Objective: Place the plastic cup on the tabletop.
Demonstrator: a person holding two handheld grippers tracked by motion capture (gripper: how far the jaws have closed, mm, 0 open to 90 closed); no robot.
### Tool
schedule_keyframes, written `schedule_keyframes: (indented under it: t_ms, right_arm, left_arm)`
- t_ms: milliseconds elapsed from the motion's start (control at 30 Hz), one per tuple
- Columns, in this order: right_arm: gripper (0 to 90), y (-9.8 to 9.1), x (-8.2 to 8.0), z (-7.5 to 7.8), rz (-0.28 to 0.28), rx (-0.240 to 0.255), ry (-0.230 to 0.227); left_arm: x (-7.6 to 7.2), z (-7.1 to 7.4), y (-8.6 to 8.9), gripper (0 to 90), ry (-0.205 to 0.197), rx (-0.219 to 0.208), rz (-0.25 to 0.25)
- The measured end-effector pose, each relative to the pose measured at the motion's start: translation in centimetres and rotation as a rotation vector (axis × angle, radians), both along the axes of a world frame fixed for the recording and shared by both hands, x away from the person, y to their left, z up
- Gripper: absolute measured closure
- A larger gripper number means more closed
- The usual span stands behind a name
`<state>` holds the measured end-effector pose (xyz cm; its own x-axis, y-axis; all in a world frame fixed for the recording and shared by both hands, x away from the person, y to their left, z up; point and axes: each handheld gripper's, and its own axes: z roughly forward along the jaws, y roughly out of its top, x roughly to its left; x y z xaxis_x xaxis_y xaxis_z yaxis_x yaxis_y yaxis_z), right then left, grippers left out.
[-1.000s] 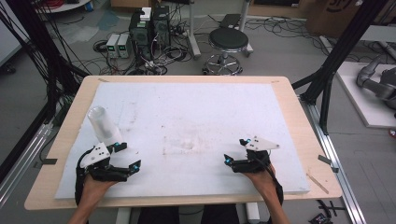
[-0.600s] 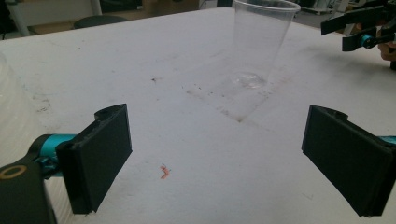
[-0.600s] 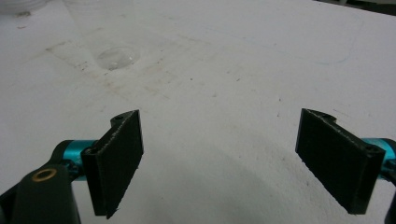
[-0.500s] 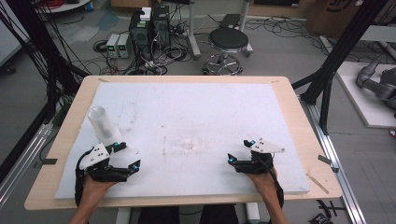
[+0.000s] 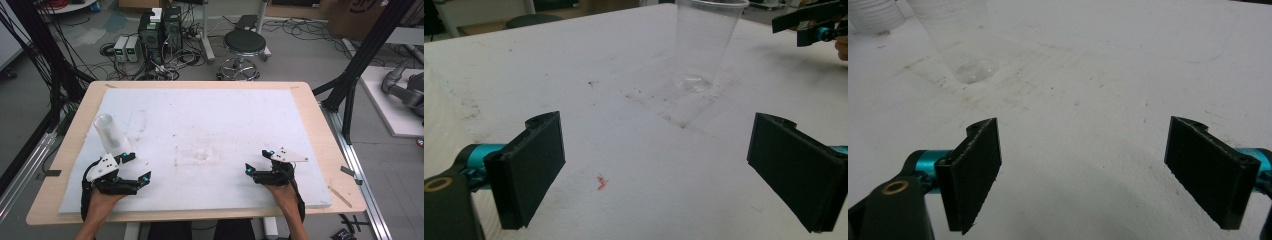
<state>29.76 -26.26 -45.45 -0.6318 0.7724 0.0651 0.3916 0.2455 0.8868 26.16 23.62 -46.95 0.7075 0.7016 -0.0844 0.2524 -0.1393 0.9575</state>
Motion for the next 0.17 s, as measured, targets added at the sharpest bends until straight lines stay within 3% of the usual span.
schedule_keyframes:
  t_ms: [167]
  right_arm:
    - [15.1, -0.07, -0.15, 0.0, -0.01, 0.004, -0.013]
  left_arm:
    - [0.06, -0.02, 0.16, 8.2, 0.003, -0.012, -0.004]
